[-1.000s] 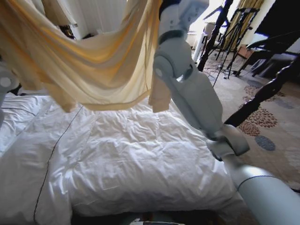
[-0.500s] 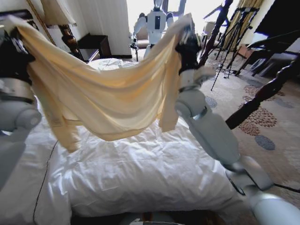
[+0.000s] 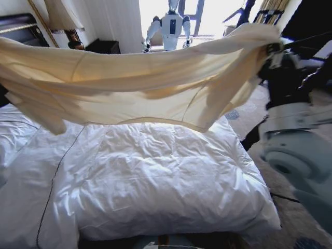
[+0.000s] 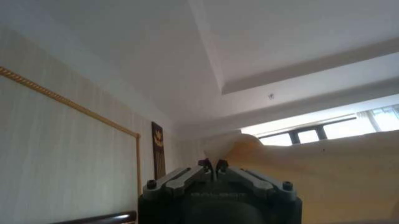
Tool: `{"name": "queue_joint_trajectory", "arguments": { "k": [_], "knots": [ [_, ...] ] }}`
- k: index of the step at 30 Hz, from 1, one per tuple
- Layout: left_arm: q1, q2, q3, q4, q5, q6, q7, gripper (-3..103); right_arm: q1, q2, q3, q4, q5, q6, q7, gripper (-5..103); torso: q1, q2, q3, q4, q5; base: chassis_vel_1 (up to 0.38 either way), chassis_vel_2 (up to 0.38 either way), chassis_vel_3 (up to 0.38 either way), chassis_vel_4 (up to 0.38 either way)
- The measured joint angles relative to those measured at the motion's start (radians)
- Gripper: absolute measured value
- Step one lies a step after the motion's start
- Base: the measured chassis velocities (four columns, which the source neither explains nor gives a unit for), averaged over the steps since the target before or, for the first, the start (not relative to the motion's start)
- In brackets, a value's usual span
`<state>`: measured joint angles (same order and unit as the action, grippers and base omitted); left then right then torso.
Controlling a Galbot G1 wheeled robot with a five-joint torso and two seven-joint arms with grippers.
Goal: Pick up the clothes from the bed and hang them on the clothes hanger.
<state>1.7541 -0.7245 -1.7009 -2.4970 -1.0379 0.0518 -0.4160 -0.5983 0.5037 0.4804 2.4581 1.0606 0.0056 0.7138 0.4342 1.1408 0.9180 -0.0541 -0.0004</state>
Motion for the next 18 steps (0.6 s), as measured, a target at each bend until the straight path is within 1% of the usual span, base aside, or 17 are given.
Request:
{"name": "queue_joint_trajectory", "arguments": {
  "k": [1, 2, 3, 4, 6, 7, 8, 9, 11, 12, 13, 14, 15, 16, 17, 18],
  "knots": [
    [0.000, 0.000, 0.000, 0.000, 0.000, 0.000, 0.000, 0, 0.000, 0.000, 0.000, 0.000, 0.000, 0.000, 0.000, 0, 0.000, 0.000, 0.000, 0.0000, 0.0000, 0.000, 0.000, 0.000, 0.000],
    [0.037, -0.040, -0.047, -0.012, -0.030, 0.020, 0.009, 0, -0.031, -0.014, 0.049, 0.016, 0.026, -0.003, -0.002, 0, 0.000, 0.000, 0.000, 0.0000, 0.0003, 0.000, 0.000, 0.000, 0.000],
    [0.065, -0.078, -0.072, -0.016, -0.038, 0.025, 0.027, 0, -0.074, -0.020, 0.098, 0.029, 0.036, -0.007, -0.013, 0, 0.001, 0.000, 0.000, -0.0001, 0.0001, 0.000, 0.000, 0.000, 0.000],
    [0.065, -0.078, -0.072, -0.016, -0.038, 0.025, 0.027, 0, -0.074, -0.020, 0.098, 0.029, 0.036, -0.007, -0.013, 0, 0.001, 0.000, 0.000, -0.0001, 0.0001, 0.000, 0.000, 0.000, 0.000],
    [0.125, -0.168, -0.096, -0.018, -0.038, 0.016, 0.070, 0, -0.221, -0.013, 0.234, 0.051, 0.040, -0.017, -0.068, 0, 0.001, 0.000, 0.000, 0.0002, 0.0001, 0.000, 0.000, 0.000, 0.000],
    [0.160, -0.222, -0.097, -0.019, -0.030, 0.006, 0.090, 0, -0.321, 0.001, 0.321, 0.054, 0.041, -0.028, -0.101, 0, 0.001, 0.000, 0.000, 0.0000, 0.0003, 0.000, 0.000, 0.000, 0.000],
    [0.191, -0.271, -0.096, -0.018, -0.021, -0.004, 0.107, 0, -0.393, 0.016, 0.380, 0.056, 0.042, -0.040, -0.122, 0, 0.001, 0.000, 0.000, -0.0001, 0.0002, 0.000, 0.000, 0.000, 0.000],
    [0.191, -0.271, -0.096, -0.018, -0.021, -0.004, 0.107, 0, -0.393, 0.016, 0.380, 0.056, 0.042, -0.040, -0.122, 0, 0.001, 0.000, 0.000, -0.0001, 0.0002, 0.000, 0.000, 0.000, 0.000],
    [0.248, -0.357, -0.092, -0.019, -0.009, -0.008, 0.131, 0, -0.528, 0.045, 0.483, 0.057, 0.072, -0.095, -0.144, 0, 0.000, 0.000, 0.000, 0.0000, 0.0003, 0.000, 0.000, 0.000, 0.000],
    [0.267, -0.385, -0.092, -0.019, -0.004, 0.005, 0.140, 0, -0.575, 0.057, 0.508, 0.057, 0.087, -0.122, -0.145, 0, 0.000, 0.000, 0.000, -0.0001, 0.0002, 0.000, 0.000, 0.000, 0.000],
    [0.267, -0.385, -0.092, -0.019, -0.004, 0.005, 0.140, 0, -0.575, 0.057, 0.508, 0.057, 0.087, -0.122, -0.145, 0, 0.000, 0.000, 0.000, -0.0001, 0.0002, 0.000, 0.000, 0.000, 0.000],
    [0.282, -0.406, -0.088, -0.019, 0.003, 0.027, 0.156, 0, -0.619, 0.074, 0.517, 0.057, 0.096, -0.147, -0.145, 0, 0.000, 0.000, 0.000, 0.0000, 0.0003, 0.000, 0.000, 0.000, 0.000],
    [0.292, -0.425, -0.059, -0.016, 0.033, 0.055, 0.181, 0, -0.663, 0.103, 0.506, 0.056, 0.089, -0.175, -0.145, 0, 0.000, 0.000, 0.000, 0.0004, 0.0006, 0.000, 0.000, 0.000, 0.000],
    [0.289, -0.429, -0.015, -0.012, 0.076, 0.079, 0.203, 0, -0.690, 0.129, 0.469, 0.052, 0.061, -0.190, -0.150, 0, 0.000, 0.000, 0.000, 0.0004, 0.0007, 0.000, 0.000, 0.000, 0.000],
    [0.273, -0.419, 0.048, -0.007, 0.128, 0.100, 0.216, 0, -0.701, 0.154, 0.422, 0.046, 0.026, -0.194, -0.160, 0, 0.000, 0.000, 0.000, 0.0004, 0.0007, 0.000, 0.000, 0.000, 0.000],
    [0.273, -0.419, 0.048, -0.007, 0.128, 0.100, 0.216, 0, -0.701, 0.154, 0.422, 0.046, 0.026, -0.194, -0.160, 0, 0.000, 0.000, 0.000, 0.0004, 0.0007, 0.000, 0.000, 0.000, 0.000]
  ]
}}
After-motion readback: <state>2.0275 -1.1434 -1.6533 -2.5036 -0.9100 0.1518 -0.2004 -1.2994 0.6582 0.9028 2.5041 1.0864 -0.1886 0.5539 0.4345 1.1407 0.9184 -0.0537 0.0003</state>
